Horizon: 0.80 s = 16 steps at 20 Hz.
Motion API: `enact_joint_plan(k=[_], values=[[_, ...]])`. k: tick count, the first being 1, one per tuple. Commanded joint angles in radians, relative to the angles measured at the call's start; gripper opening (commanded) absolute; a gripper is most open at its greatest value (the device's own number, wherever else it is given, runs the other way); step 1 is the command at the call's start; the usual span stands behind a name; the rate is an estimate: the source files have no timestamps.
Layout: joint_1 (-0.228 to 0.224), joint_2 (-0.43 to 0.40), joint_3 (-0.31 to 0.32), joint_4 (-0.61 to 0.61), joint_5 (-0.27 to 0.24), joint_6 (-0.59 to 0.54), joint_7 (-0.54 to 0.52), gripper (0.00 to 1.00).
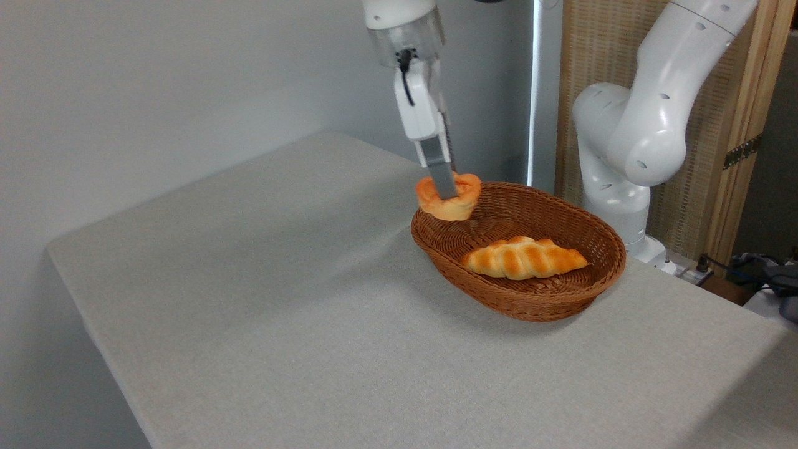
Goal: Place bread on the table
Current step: 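Lift the bun out of the basket and carry it beside the basket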
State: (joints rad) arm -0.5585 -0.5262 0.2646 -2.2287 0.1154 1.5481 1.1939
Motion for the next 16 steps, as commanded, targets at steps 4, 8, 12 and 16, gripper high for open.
enact_joint_plan(k=[4,8,12,16], values=[[-0.027,0.215,0.068,0.193,-0.088,0.053,-0.026,0.41],[-0.021,0.297,0.068,0.193,-0.095,0.210,-0.138,0.41],[-0.017,0.423,0.068,0.239,-0.129,0.358,-0.307,0.44],[-0.015,0.511,0.068,0.248,-0.131,0.492,-0.418,0.58]])
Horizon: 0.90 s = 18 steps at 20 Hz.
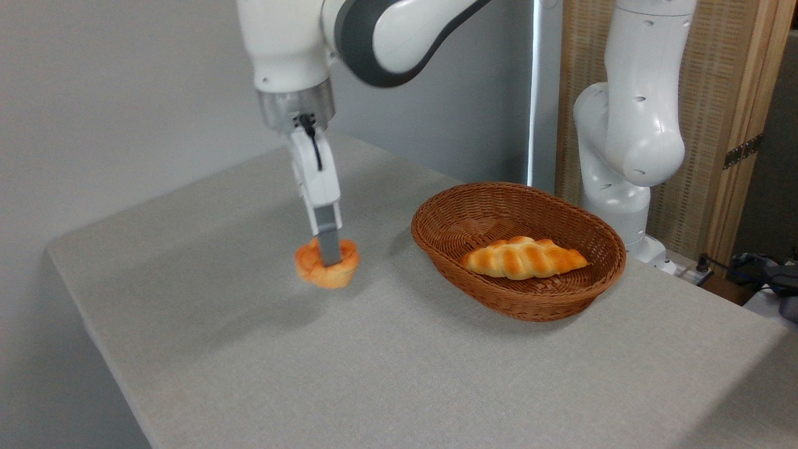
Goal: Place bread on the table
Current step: 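Lower the held bun onto the table surface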
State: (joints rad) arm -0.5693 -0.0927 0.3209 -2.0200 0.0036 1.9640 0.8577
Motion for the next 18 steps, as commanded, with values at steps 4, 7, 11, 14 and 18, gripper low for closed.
enact_joint_plan(k=[4,7,11,14,18], values=[[-0.004,0.137,0.012,0.038,-0.005,0.121,-0.111,0.83],[-0.004,0.154,0.010,0.038,-0.005,0.121,-0.111,0.88],[-0.004,0.157,0.010,0.038,-0.005,0.121,-0.111,1.00],[-0.004,0.157,0.010,0.038,-0.007,0.121,-0.112,1.00],[-0.004,0.154,0.010,0.040,-0.014,0.119,-0.115,1.00]])
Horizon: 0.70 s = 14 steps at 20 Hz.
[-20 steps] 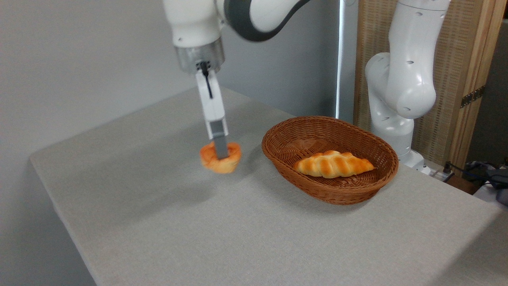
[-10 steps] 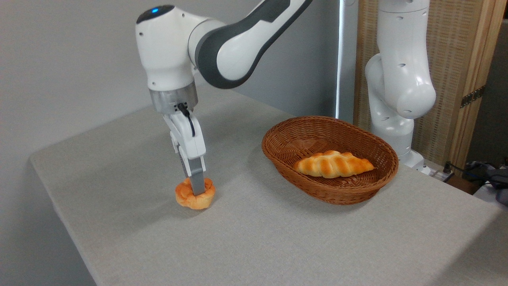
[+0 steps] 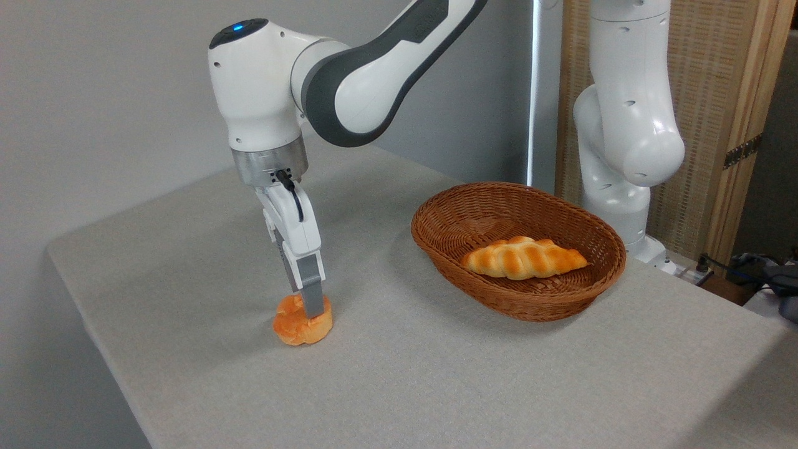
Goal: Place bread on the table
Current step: 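Lower the held bun onto the table surface, then open the gripper to release the bun and raise it away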
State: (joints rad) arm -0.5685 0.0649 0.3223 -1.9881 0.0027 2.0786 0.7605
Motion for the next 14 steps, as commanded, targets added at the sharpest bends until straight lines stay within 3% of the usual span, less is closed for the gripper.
enact_joint_plan(k=[1,7,10,14], values=[[-0.005,-0.007,0.008,0.009,-0.015,0.005,-0.020,1.00],[-0.001,-0.013,0.009,0.092,-0.013,-0.023,-0.072,1.00],[0.074,-0.013,-0.020,0.161,-0.015,-0.116,-0.108,1.00],[0.119,-0.011,-0.039,0.248,-0.017,-0.238,-0.128,1.00]])
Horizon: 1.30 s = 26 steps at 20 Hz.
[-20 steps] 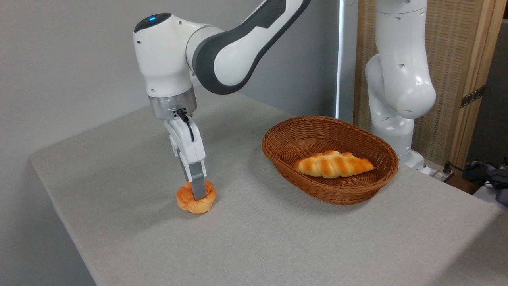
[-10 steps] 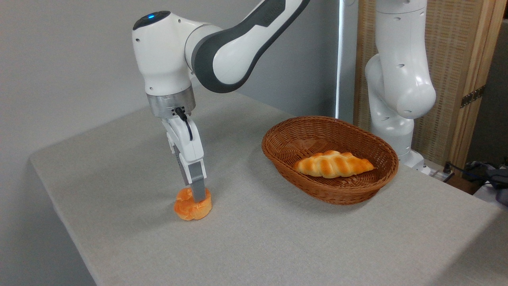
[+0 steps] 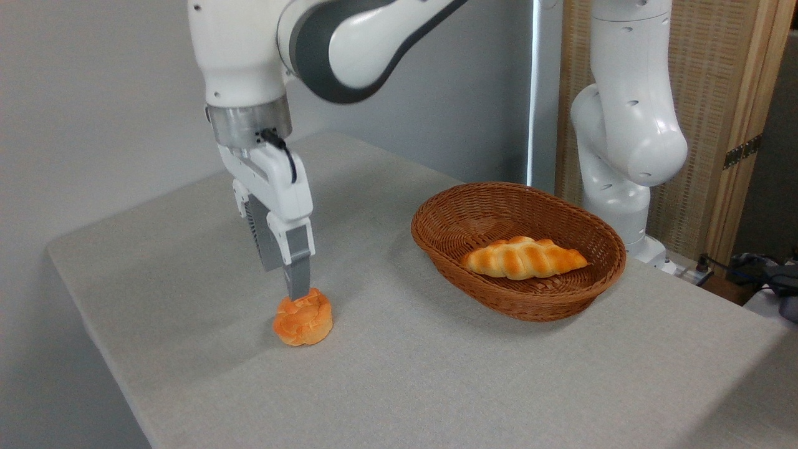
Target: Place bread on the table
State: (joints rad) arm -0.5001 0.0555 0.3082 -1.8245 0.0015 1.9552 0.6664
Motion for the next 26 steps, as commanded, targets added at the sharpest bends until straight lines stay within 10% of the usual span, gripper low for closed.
enact_joint_plan(k=[1,8,13,26], values=[[0.063,-0.002,-0.029,0.115,-0.015,-0.155,-0.080,1.00],[0.158,0.010,-0.081,0.238,-0.005,-0.315,-0.203,1.00],[0.317,0.000,-0.178,0.266,-0.003,-0.363,-0.159,1.00],[0.387,-0.005,-0.256,0.275,-0.003,-0.369,-0.082,1.00]])
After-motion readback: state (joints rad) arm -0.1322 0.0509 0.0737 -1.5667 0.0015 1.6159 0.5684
